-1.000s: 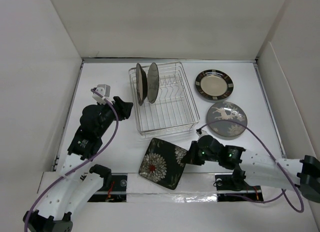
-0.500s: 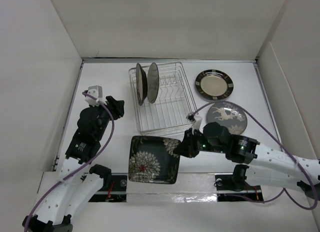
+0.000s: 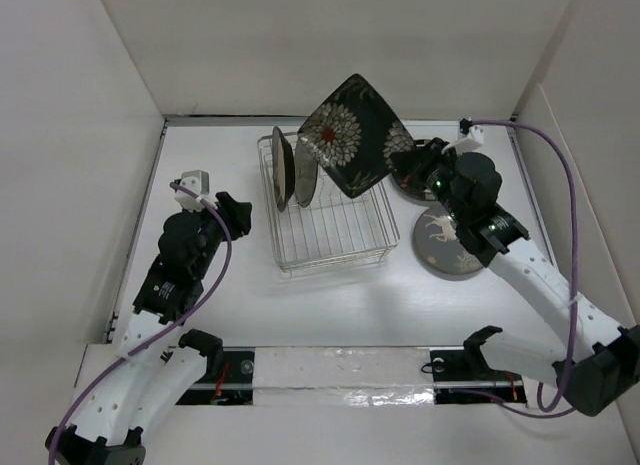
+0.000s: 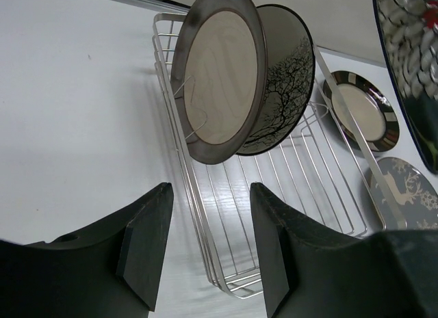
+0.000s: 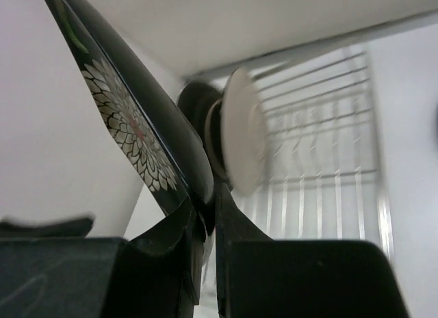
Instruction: Load the plates into the dish rack
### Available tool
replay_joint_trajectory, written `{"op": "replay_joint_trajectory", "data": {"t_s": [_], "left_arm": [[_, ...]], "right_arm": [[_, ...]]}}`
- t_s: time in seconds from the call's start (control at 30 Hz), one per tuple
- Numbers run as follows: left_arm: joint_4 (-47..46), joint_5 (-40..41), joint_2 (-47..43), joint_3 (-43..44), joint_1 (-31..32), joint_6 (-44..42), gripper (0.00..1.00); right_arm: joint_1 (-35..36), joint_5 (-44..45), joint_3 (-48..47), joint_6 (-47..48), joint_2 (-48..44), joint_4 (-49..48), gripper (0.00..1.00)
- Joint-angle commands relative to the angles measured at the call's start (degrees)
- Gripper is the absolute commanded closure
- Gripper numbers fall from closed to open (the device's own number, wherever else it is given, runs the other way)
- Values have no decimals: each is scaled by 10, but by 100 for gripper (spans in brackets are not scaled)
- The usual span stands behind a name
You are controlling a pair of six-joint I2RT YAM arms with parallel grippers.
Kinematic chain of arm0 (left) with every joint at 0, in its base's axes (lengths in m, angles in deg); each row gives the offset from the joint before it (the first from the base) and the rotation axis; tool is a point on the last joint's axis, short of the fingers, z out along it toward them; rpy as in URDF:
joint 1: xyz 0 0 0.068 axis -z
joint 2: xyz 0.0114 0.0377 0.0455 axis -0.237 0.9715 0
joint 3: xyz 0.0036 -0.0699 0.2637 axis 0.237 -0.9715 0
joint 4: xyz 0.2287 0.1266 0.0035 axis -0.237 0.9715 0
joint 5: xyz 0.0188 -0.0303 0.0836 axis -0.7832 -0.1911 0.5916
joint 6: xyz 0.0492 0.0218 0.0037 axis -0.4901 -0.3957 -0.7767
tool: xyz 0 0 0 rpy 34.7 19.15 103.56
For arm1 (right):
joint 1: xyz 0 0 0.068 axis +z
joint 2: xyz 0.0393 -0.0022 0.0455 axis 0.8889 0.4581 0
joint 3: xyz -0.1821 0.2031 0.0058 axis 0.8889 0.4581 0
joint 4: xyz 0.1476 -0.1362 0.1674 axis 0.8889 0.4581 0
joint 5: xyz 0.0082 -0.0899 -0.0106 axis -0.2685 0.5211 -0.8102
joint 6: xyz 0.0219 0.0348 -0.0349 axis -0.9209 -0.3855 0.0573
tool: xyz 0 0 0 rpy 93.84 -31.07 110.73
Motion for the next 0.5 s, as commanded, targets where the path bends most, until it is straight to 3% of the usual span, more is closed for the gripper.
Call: {"op": "replay_joint_trajectory", "data": {"t_s": [0.0, 0.27, 0.47], "left_arm": [[-14, -12, -5, 15, 3, 4, 55], [-13, -14, -4, 15, 3, 5, 55], [-14, -18, -1, 15, 3, 5, 55]], "right_arm": [[-28, 47, -67, -21, 21, -163, 100], [-40, 268, -124, 22, 119, -146, 100], [16, 380, -189, 60, 202, -119, 100]]}}
